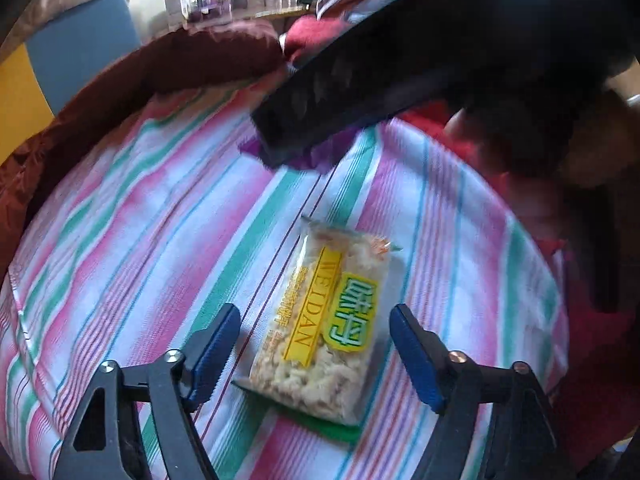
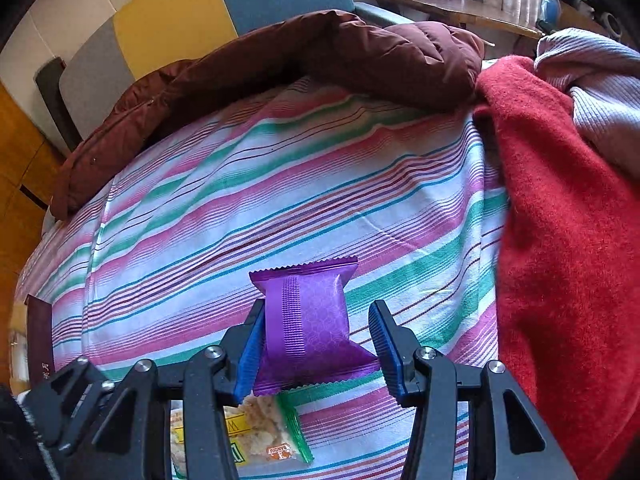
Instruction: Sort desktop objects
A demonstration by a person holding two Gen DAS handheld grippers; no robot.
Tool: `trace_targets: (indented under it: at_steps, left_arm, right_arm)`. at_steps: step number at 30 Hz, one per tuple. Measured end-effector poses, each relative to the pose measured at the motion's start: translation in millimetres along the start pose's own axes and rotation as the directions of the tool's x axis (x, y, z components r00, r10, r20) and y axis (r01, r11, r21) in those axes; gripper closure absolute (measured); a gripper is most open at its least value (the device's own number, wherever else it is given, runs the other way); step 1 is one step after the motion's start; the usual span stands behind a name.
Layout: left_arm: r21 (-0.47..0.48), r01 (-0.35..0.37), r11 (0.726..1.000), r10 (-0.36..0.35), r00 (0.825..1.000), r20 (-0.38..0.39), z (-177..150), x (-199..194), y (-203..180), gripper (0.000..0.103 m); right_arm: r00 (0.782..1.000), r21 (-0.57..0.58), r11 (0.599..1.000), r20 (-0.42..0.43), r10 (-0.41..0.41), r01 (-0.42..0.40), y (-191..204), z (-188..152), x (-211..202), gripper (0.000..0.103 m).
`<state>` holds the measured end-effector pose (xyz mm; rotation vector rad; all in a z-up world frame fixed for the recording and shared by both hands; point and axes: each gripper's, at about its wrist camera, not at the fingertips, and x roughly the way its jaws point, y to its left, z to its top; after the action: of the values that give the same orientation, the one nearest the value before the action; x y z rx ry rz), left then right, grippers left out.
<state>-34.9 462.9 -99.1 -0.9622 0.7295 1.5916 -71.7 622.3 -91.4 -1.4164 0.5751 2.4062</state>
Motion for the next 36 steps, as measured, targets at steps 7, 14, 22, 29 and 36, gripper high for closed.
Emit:
trace_targets:
  at_steps: [7, 14, 22, 29, 36]
  left_arm:
    - [-0.060, -0.040, 0.997, 0.042, 0.998, 0.036, -0.8, 0.2, 1.1, 0.033]
    - [-0.119, -0.085, 0.989, 0.093, 0.994, 0.061, -13.4, -12.3, 3.7, 0.055]
    - [-0.242, -0.151, 0.958, 0.174, 0.982, 0.077, -42.7, -31.1, 9.7, 0.055]
    - [-0.340, -0.230, 0.912, 0.267, 0.962, 0.065, -72.2, -46.7, 7.1, 0.055]
    - [-0.389, -0.274, 0.879, 0.318, 0.947, 0.051, -81.5, -55.6, 14.0, 0.055]
  right_arm:
    - [1.000, -0.008, 1.000, 0.014, -0.004, 0.004, 1.2, 0.3, -4.2, 0.051]
    - [1.000, -0.027, 0.999, 0.014, -0.021, 0.021, 4.3, -0.7, -0.5, 0.051]
    - [1.000, -0.127, 0.992, 0.019, -0.004, 0.006, 24.0, -4.9, 1.4, 0.051]
    - [0.998, -0.240, 0.969, 0.006, 0.059, -0.056, 47.2, -14.3, 2.6, 0.051]
    - [0.997, -0.337, 0.939, -0.031, 0.066, -0.073, 68.2, -29.4, 8.3, 0.051]
